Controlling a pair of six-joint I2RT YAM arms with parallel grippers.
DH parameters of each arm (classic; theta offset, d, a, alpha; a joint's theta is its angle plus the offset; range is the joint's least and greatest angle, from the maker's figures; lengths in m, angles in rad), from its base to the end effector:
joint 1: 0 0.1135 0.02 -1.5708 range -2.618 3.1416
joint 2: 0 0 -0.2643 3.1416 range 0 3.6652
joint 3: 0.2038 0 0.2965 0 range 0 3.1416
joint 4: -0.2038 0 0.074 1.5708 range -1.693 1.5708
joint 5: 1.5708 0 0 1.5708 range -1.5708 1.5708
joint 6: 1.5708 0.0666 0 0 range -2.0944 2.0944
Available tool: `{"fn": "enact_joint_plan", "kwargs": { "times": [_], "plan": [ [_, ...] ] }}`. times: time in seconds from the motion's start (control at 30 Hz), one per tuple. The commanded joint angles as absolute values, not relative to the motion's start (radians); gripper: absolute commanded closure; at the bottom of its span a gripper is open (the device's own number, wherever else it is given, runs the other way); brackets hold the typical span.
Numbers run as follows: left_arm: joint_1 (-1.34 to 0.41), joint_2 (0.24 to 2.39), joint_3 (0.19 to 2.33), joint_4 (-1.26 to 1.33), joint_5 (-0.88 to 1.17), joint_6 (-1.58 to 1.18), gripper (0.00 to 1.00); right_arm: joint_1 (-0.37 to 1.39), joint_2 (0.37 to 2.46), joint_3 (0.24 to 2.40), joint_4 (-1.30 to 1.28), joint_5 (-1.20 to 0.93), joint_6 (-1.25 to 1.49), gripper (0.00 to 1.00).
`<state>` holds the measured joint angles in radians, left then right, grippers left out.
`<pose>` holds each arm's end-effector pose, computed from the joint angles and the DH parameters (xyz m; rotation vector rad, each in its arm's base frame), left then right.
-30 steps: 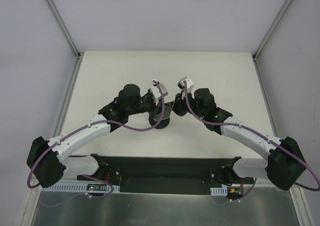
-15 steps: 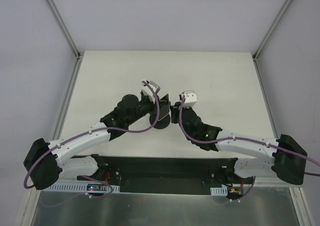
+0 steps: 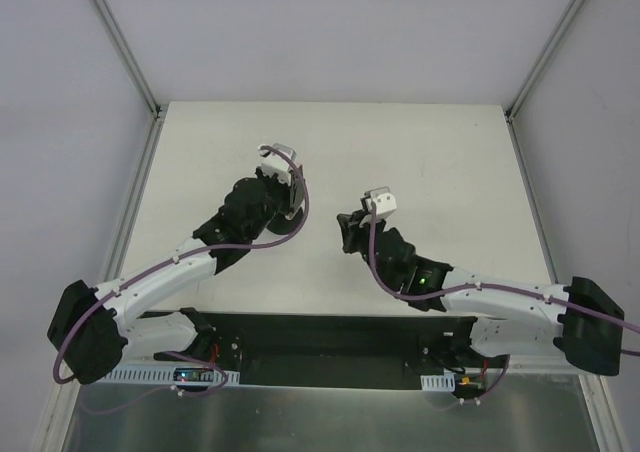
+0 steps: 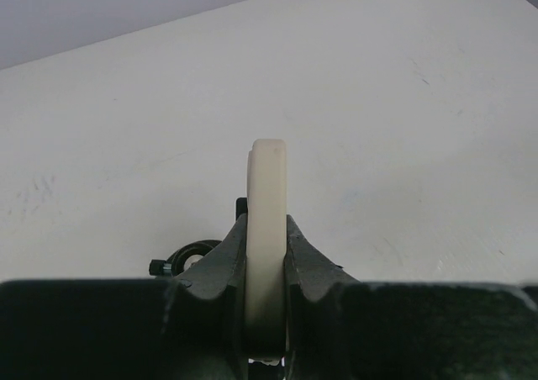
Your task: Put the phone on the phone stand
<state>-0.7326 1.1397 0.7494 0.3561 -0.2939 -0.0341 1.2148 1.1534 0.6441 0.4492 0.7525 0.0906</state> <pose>0.2646 -0.2121 0.2939 0.3322 1.5806 -0.3584 0.1535 0.2822 0.2586 -0.3331 1.5945 0.3939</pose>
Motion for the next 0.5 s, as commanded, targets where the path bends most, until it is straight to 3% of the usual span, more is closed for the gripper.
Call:
{"fn": "enact_joint_plan", "kwargs": {
  "times": [0.0, 0.07, 0.1, 0.2, 0.47],
  "plan": [
    [-0.744, 1.037, 0.759, 0.197, -0.054, -0.035, 1.0, 1.03, 1.049, 0.572, 0.58, 0.272, -0.109, 0.94],
    [-0.744, 0.991, 0.756, 0.183, 0.07, -0.017, 1.0, 0.968, 1.017, 0.552, 0.578, 0.11, -0.171, 0.86],
    [-0.744, 0.945, 0.758, 0.176, 0.115, -0.009, 1.0, 0.956, 1.011, 0.548, 0.571, 0.072, -0.185, 0.75],
    [-0.744, 0.873, 0.773, 0.153, 0.277, 0.069, 1.0, 0.899, 1.031, 0.554, 0.546, -0.141, -0.221, 0.55],
    [-0.742, 0.879, 0.804, 0.146, 0.584, 0.121, 1.0, 0.867, 1.176, 0.597, 0.563, -0.502, -0.288, 0.38]
  ]
}}
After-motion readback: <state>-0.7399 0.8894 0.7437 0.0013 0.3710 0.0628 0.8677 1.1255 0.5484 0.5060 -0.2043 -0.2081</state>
